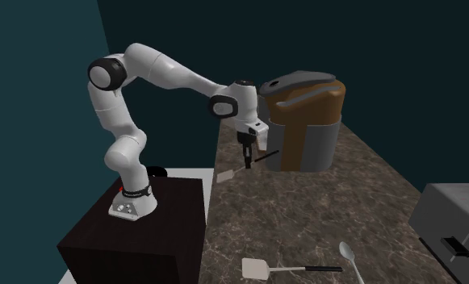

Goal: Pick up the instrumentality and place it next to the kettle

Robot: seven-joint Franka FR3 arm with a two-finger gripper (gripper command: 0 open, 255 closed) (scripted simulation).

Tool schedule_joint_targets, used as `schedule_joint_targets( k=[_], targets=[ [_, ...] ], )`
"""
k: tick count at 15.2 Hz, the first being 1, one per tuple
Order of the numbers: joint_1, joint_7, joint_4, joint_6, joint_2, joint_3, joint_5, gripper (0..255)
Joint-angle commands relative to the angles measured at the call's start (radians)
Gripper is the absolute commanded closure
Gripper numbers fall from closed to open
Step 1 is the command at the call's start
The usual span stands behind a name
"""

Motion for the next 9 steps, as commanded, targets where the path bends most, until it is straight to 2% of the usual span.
schedule_joint_targets(
  k=[1,9],
  targets=[
    [0.001,0.002,0.018,-0.027,-0.009,0.001,-0.001,255],
    [0.001,0.005,0.099,-0.135,-0.036,0.003,-0.004,255]
  ],
)
